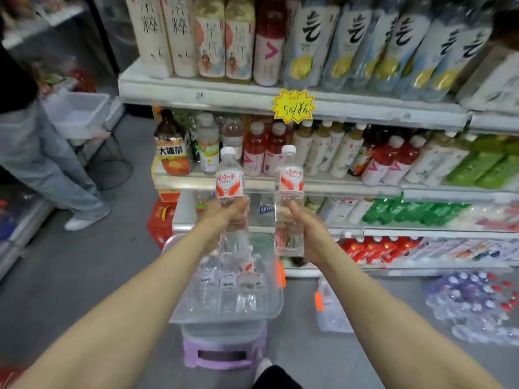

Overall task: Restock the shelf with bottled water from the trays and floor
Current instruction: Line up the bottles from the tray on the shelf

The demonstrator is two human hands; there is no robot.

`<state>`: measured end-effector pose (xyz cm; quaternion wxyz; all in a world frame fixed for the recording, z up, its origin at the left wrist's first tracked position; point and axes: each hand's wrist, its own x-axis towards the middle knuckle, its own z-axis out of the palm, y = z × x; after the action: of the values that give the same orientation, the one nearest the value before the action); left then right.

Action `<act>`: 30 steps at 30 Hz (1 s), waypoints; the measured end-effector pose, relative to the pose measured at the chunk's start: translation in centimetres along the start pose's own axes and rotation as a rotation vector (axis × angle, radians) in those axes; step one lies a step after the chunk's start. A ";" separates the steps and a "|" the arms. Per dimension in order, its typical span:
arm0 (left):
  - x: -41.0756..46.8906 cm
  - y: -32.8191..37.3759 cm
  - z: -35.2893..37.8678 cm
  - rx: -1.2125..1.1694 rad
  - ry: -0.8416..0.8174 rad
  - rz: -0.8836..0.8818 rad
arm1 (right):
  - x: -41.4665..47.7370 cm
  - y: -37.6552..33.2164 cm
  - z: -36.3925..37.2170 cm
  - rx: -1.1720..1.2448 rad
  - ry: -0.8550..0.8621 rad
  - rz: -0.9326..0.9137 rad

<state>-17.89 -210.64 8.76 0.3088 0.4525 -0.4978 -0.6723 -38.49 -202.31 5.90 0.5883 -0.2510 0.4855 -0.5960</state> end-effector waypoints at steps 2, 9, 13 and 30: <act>-0.9 3.9 0.4 -0.011 -0.001 0.078 | -0.2 -3.7 1.6 0.010 -0.027 -0.098; -3.4 17.2 1.0 -0.087 -0.080 0.312 | -1.7 -17.9 6.6 -0.057 -0.068 -0.491; -3.8 23.1 2.2 -0.120 -0.066 0.454 | -2.1 -25.8 9.1 -0.030 -0.149 -0.636; 1.8 34.2 6.0 -0.113 0.043 0.694 | 7.0 -47.9 15.1 -0.233 -0.127 -0.778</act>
<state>-25.34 -220.58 41.26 0.5537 0.2526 -0.5775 -0.5442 -48.50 -220.99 51.94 0.3153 -0.5170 0.3815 -0.6984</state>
